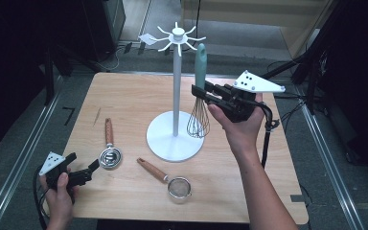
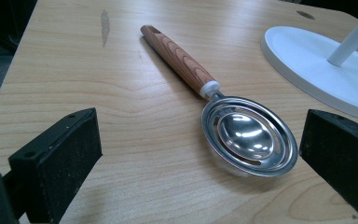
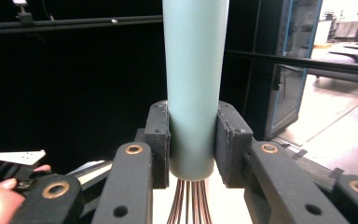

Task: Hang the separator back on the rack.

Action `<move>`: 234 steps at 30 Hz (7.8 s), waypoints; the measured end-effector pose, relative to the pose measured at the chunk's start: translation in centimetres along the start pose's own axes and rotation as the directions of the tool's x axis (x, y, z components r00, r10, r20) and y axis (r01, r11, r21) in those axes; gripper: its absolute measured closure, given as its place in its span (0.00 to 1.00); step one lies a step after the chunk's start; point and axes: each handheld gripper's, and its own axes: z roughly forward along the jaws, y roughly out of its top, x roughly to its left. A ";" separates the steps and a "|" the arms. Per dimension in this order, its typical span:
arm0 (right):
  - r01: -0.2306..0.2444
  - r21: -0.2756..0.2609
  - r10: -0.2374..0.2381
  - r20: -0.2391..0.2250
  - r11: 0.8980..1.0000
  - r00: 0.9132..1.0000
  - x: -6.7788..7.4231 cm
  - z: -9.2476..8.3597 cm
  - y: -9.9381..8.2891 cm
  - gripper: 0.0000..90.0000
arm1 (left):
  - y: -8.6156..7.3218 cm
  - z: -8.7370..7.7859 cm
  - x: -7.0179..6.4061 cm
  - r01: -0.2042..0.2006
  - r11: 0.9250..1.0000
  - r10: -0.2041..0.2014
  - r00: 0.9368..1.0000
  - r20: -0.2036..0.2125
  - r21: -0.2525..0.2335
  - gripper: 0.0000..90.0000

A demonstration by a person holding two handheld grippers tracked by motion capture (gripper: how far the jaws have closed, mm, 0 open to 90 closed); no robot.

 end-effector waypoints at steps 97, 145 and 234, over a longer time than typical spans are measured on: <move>0.152 -0.205 -0.100 0.245 0.967 0.964 2.9 0.9 3.9 1.00 | 0.0 0.1 0.1 0.007 1.000 -0.007 1.000 0.006 0.007 0.00; 0.184 -0.200 -0.139 0.219 0.962 0.966 3.5 1.5 5.1 1.00 | 0.0 0.1 0.0 0.005 1.000 -0.005 1.000 0.006 0.008 0.00; -0.080 0.563 0.085 0.018 0.823 0.996 9.6 -0.5 -23.0 1.00 | 0.0 0.1 0.0 0.005 1.000 -0.005 1.000 0.017 0.004 0.00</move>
